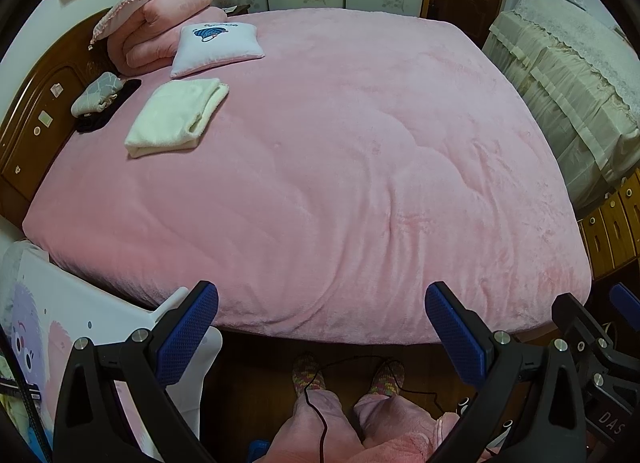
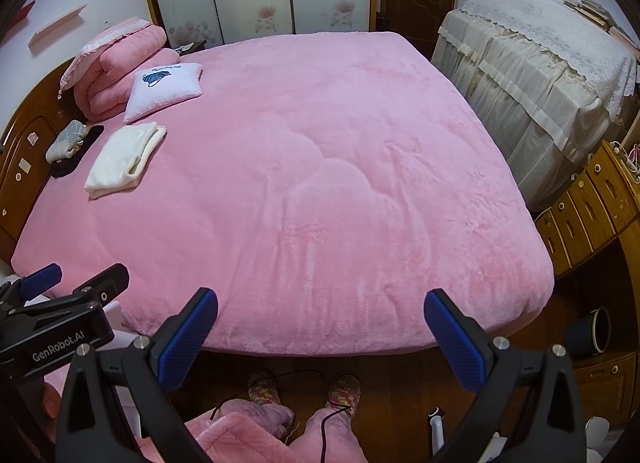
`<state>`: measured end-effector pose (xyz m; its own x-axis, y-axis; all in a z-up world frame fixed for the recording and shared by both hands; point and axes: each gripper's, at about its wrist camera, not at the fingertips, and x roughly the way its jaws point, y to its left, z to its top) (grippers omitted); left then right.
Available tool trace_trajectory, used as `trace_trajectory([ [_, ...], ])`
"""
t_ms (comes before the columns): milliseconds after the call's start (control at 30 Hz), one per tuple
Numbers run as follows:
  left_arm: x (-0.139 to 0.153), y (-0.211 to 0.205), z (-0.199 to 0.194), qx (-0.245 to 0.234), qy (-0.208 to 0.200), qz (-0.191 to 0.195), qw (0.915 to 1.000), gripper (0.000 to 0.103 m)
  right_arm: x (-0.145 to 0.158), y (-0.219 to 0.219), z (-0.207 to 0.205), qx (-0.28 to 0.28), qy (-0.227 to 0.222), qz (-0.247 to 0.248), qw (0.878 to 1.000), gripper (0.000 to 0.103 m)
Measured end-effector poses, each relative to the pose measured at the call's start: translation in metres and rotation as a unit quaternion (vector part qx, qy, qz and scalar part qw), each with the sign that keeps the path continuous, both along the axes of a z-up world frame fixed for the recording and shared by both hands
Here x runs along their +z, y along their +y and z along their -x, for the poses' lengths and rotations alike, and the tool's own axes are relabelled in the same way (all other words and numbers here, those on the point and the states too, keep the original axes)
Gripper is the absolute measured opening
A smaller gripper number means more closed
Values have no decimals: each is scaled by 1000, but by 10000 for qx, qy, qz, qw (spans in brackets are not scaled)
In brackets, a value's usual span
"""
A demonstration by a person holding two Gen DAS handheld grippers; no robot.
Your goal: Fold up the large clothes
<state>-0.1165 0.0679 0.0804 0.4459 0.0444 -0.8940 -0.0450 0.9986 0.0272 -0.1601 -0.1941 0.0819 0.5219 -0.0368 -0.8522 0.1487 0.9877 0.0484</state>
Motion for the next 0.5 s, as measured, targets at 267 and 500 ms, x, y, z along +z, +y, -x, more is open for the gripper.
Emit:
trace_trajectory([
  [267, -1, 5, -3, -46, 28, 5, 10000, 102, -1, -3, -1, 31, 16, 8, 10000, 103],
  [500, -2, 9, -5, -92, 31, 2, 10000, 102, -1, -3, -2, 36, 21, 12, 10000, 103],
])
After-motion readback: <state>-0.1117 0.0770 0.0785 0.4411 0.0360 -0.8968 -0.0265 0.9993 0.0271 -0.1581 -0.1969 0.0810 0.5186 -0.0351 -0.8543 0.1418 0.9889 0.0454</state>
